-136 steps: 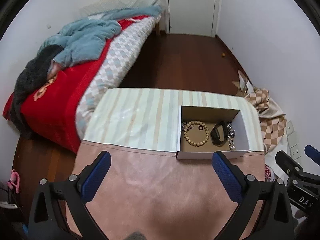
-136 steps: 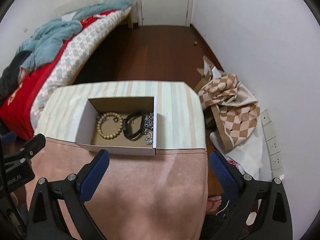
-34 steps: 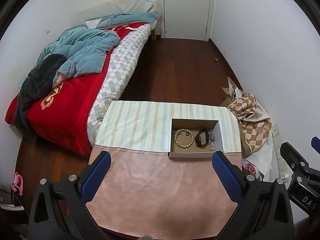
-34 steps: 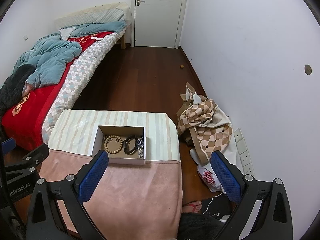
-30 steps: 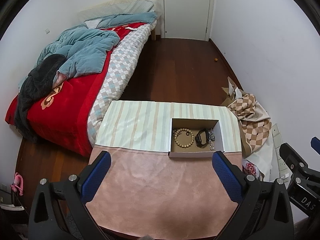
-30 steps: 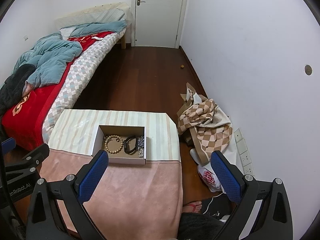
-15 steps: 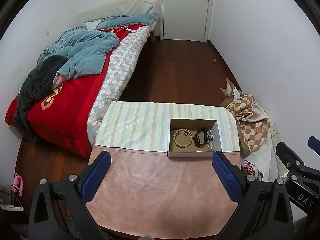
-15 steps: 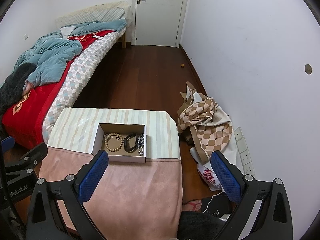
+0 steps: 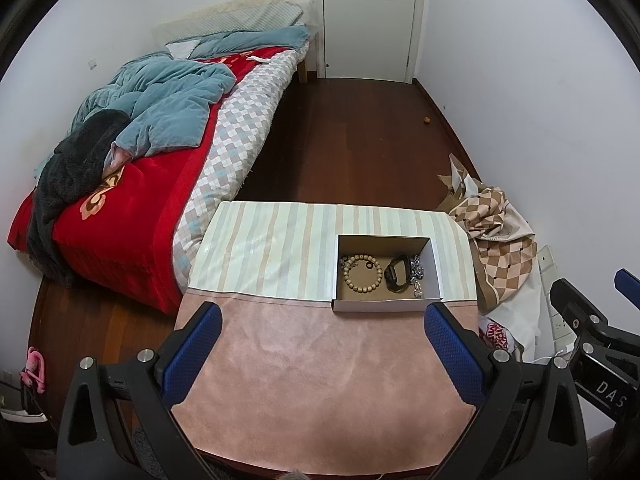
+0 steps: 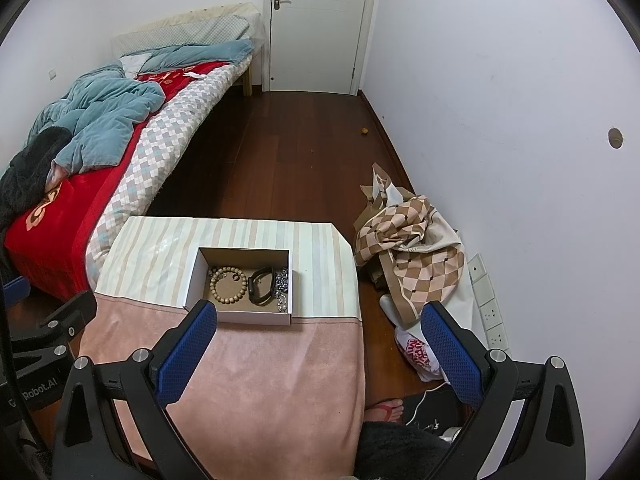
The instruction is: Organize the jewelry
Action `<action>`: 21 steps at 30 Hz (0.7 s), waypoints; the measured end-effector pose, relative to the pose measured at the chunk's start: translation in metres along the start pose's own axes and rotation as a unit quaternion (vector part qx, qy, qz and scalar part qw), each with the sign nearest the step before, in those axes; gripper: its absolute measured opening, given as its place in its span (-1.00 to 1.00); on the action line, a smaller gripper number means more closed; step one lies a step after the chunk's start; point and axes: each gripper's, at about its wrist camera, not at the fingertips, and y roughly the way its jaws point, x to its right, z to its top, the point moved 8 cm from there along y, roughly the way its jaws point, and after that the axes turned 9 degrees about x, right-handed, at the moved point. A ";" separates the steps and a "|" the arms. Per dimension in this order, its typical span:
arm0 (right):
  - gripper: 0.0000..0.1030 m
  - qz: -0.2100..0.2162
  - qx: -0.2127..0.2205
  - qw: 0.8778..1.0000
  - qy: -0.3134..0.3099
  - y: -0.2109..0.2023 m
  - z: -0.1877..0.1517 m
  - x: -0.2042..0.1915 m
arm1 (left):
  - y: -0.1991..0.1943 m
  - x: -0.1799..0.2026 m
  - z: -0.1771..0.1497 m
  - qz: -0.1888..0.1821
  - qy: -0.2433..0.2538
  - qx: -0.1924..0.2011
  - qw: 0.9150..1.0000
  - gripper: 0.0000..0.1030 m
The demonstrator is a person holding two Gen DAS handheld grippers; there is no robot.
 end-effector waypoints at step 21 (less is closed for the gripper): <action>1.00 -0.001 -0.001 1.000 -0.002 -0.002 -0.002 0.002 | -0.002 -0.001 -0.001 -0.001 0.000 0.001 1.000 1.00</action>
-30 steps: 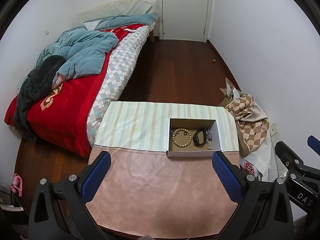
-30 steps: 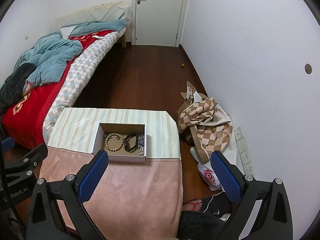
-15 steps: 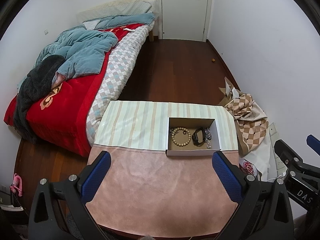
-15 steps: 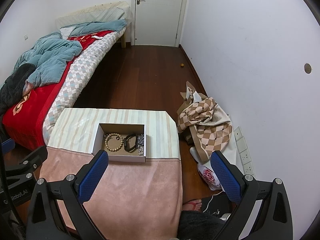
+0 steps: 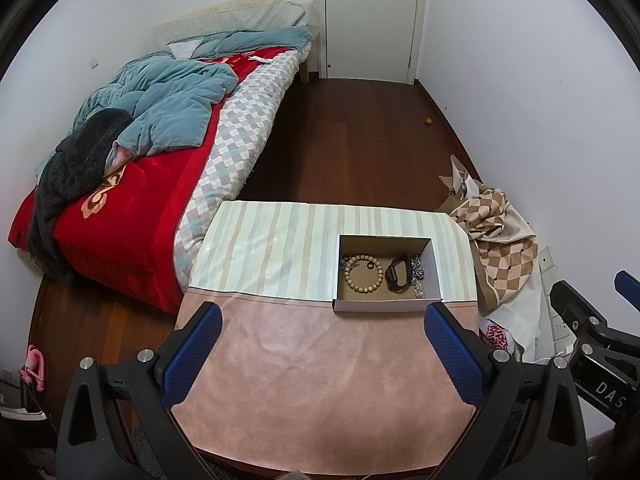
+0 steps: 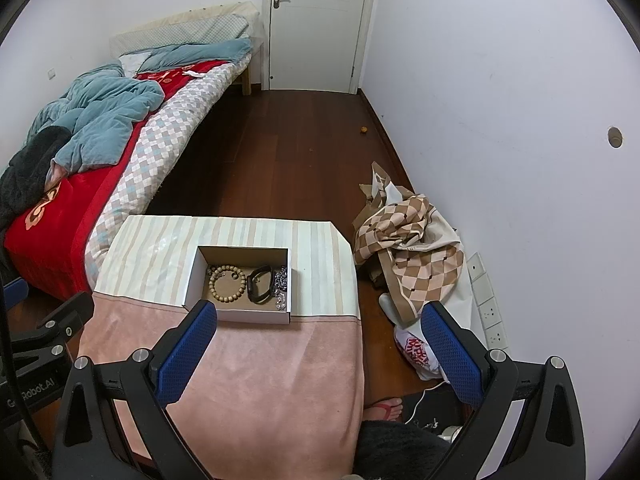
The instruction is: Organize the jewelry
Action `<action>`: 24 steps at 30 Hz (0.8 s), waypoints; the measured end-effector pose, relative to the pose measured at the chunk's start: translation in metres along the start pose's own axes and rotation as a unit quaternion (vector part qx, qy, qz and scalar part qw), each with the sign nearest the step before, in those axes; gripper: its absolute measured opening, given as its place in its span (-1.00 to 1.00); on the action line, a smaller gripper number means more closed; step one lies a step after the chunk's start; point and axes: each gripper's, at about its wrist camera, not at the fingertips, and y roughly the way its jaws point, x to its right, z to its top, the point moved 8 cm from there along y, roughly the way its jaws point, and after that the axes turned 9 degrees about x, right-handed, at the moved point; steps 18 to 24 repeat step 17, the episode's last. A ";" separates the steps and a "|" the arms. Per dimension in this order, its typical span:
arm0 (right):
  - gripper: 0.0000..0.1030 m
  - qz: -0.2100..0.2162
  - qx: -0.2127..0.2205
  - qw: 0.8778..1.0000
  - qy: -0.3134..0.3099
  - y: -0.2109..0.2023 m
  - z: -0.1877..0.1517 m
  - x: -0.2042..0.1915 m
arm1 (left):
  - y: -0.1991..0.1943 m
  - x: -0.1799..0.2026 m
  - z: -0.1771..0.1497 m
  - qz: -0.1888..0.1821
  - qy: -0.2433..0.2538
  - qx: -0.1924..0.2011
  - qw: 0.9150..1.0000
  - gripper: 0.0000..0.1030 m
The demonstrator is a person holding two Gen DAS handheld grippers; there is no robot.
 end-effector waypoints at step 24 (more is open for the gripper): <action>1.00 0.000 -0.002 1.000 0.001 -0.001 -0.001 0.000 | -0.002 0.001 0.001 -0.004 -0.002 0.006 1.000 1.00</action>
